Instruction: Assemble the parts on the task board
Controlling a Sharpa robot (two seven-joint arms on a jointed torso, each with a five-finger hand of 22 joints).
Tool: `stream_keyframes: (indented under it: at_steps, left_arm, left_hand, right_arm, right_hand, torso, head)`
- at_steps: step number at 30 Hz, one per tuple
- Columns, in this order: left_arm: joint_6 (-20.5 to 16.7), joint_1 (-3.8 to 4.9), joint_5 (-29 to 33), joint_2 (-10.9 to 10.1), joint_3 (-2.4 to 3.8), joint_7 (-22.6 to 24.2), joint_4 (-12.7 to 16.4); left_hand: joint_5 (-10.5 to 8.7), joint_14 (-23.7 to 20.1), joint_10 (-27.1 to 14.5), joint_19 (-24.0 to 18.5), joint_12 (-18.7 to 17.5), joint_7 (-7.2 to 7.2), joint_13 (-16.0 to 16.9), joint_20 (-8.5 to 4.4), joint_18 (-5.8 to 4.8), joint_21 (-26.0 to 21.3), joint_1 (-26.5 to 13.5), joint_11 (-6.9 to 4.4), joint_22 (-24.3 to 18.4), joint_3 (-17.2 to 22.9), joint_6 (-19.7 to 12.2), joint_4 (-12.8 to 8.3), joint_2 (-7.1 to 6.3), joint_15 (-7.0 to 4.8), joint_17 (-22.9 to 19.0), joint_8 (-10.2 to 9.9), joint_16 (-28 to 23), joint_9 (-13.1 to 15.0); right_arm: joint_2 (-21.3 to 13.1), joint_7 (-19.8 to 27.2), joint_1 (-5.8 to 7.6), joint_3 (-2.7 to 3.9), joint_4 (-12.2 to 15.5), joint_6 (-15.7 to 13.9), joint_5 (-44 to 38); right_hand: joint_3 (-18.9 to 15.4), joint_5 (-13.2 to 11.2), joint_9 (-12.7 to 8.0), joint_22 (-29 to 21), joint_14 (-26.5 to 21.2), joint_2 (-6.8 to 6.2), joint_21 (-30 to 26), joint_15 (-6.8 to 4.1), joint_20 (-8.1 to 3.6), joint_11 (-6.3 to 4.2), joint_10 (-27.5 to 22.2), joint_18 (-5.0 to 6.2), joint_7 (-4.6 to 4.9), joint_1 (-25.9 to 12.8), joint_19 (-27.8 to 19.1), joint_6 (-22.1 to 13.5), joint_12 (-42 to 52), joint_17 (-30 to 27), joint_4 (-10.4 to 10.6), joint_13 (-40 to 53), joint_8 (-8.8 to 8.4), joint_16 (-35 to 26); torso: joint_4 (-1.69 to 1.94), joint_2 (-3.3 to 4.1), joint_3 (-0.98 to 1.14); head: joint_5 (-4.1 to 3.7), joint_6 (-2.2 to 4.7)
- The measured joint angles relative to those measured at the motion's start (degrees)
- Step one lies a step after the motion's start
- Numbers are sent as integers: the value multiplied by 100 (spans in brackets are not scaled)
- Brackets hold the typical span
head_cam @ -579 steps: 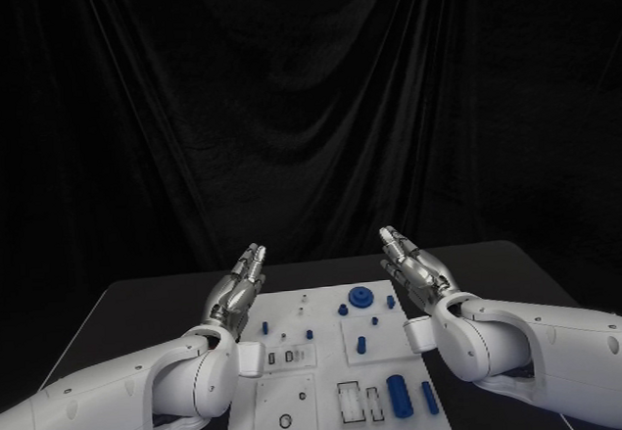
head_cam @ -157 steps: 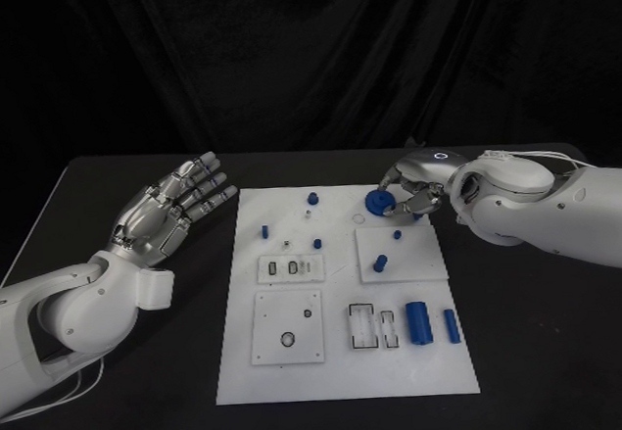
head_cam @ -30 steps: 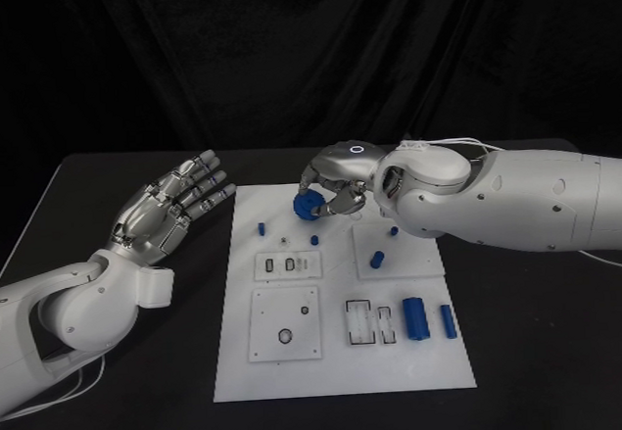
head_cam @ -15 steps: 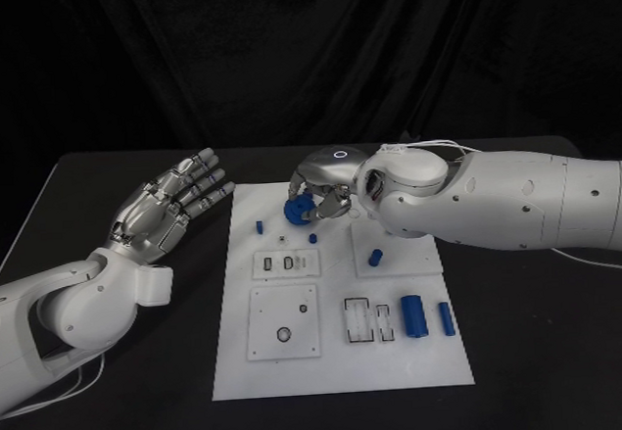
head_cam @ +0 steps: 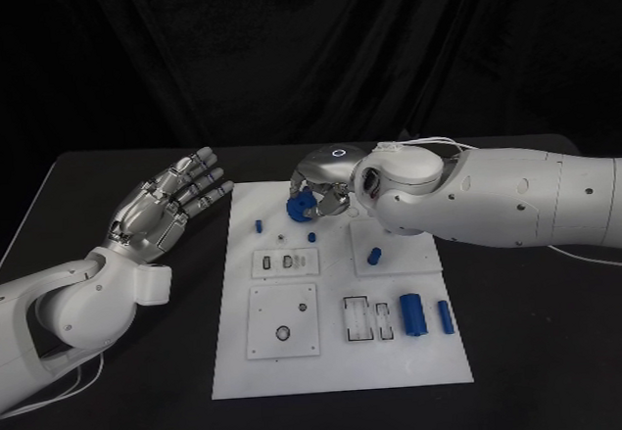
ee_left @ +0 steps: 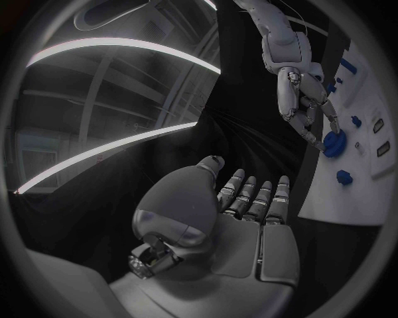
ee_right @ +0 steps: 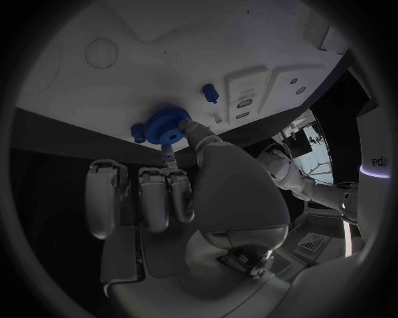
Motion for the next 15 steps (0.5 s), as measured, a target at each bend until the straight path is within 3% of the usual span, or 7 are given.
stream_keyframes:
  at_steps: [4, 5, 6, 7, 10, 15]
  left_arm:
    - [2, 0, 2, 0, 0, 0, 0]
    - [3, 0, 2, 0, 0, 0, 0]
    - [4, 0, 3, 0, 0, 0, 0]
    - [4, 0, 3, 0, 0, 0, 0]
    - [7, 0, 5, 6, 0, 0, -5]
    - [12, 0, 6, 18, 0, 0, -13]
  left_hand:
    - [0, 0, 0, 0, 0, 0, 0, 0, 0, 0, 0, 0, 0, 0, 0, 0, 0, 0, 0, 0, 0, 0]
    - [0, 0, 0, 0, 0, 0, 0, 0, 0, 0, 0, 0, 0, 0, 0, 0, 0, 0, 0, 0, 0, 0]
    - [0, 0, 0, 0, 0, 0, 0, 0, 0, 0, 0, 0, 0, 0, 0, 0, 0, 0, 0, -1, 0, 0]
    - [0, 0, 0, 0, 0, 0, 0, 0, 0, 0, 0, 0, -1, 0, 0, 0, 0, 0, 0, 0, 0, 0]
    - [0, 0, 0, 0, 0, 0, 0, 0, 0, 0, 0, 0, -1, 0, 0, 0, 0, 0, -1, -1, 0, 0]
    - [0, 0, 0, 0, 0, 0, 0, 0, 0, 0, 0, 0, -1, 0, 0, 0, 0, 0, -1, -1, 0, 0]
  right_arm:
    - [0, -27, -1, 0, -5, 7, -9]
    - [0, -30, -5, 0, -7, 14, -11]
    - [0, -32, -7, -3, -7, 21, -12]
    - [-1, -33, -10, -8, -7, 30, -13]
    - [-2, -39, -13, -8, -12, 47, -16]
    - [-2, -44, -13, -6, -20, 58, -21]
  right_hand:
    - [66, -19, 10, 0, 0, -8, -78, 42, 32, 30, 11, 0, 37, -8, 8, -180, 0, 0, -3, 0, 83, 0]
    - [81, -19, 273, 0, 0, -30, -84, 42, 41, 30, 11, 0, 47, -30, -1, -268, 0, 0, -16, 0, 76, 0]
    - [107, -19, 722, 0, 0, -36, -113, 42, 41, 30, 11, 0, 56, -36, -1, -423, 0, 0, -8, 0, -51, 0]
    - [142, -14, 840, -1, 0, -51, -151, 42, 41, 30, 11, 0, 53, -53, -1, -623, 0, 0, -6, 0, -214, 0]
    - [169, -54, 683, 0, 0, -53, -200, 42, 41, 30, 11, 0, 24, -55, -1, -1007, 0, 0, -10, 0, -542, 0]
    - [167, -420, 479, -1, 0, -72, -251, 42, 19, 30, 11, 0, 0, -75, -23, -1311, 0, 0, -12, 0, -740, 0]
  torso:
    - [-9, -1, -1]
    - [-9, -1, -1]
    - [-11, -1, -1]
    - [-13, -1, -1]
    - [-15, -2, 1]
    - [-13, -3, 3]
  head:
    - [13, -4]
    - [13, -5]
    - [13, -6]
    - [13, -7]
    - [9, -7]
    - [3, -11]
